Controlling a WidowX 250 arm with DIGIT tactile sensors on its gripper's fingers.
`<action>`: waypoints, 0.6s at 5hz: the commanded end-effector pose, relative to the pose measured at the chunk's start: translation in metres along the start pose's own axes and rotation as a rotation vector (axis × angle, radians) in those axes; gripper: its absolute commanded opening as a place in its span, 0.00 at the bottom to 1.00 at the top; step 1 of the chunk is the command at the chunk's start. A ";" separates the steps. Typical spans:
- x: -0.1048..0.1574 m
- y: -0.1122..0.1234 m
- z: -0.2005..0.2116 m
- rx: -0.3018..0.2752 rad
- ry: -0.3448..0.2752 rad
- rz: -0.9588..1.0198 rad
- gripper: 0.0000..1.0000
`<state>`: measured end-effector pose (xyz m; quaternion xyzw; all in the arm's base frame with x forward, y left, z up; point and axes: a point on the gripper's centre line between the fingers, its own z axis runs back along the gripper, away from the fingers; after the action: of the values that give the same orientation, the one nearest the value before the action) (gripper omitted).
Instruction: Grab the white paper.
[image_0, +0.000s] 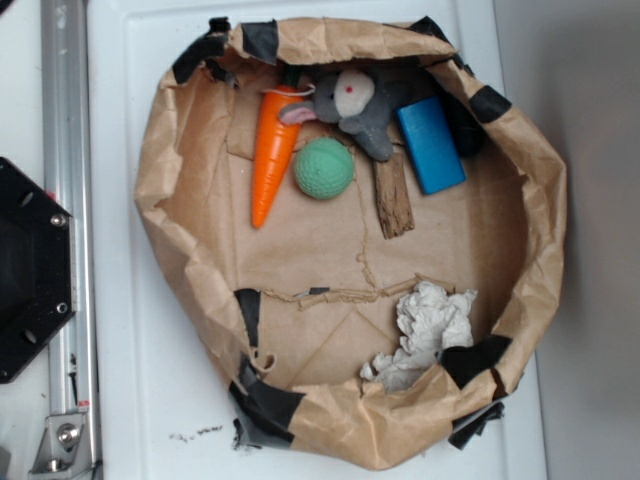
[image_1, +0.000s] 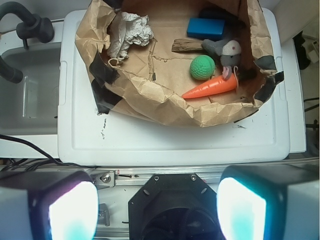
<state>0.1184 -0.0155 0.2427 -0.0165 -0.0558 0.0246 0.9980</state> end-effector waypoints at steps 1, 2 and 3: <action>0.000 0.000 0.000 0.000 0.000 0.000 1.00; 0.047 0.022 -0.037 0.001 -0.051 -0.031 1.00; 0.087 0.027 -0.052 -0.011 -0.100 -0.057 1.00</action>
<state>0.2059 0.0098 0.1839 -0.0273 -0.0803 -0.0078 0.9964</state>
